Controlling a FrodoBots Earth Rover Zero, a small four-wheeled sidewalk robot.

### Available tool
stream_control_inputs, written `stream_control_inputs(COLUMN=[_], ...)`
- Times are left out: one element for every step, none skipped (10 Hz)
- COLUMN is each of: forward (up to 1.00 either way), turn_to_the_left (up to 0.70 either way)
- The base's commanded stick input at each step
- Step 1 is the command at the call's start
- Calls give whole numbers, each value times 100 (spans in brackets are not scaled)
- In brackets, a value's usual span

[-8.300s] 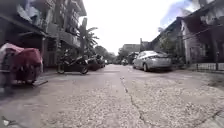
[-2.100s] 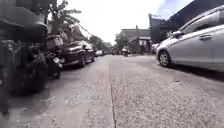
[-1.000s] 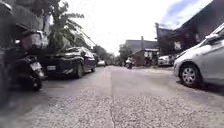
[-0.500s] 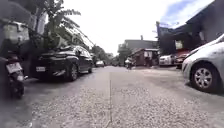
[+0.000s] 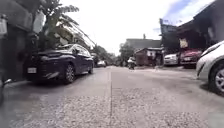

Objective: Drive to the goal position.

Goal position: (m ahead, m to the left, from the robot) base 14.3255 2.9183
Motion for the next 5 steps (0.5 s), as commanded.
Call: stream_control_inputs(forward=[100, 100, 100, 100, 100], turn_to_the_left=[2, 23, 4, 14, 11])
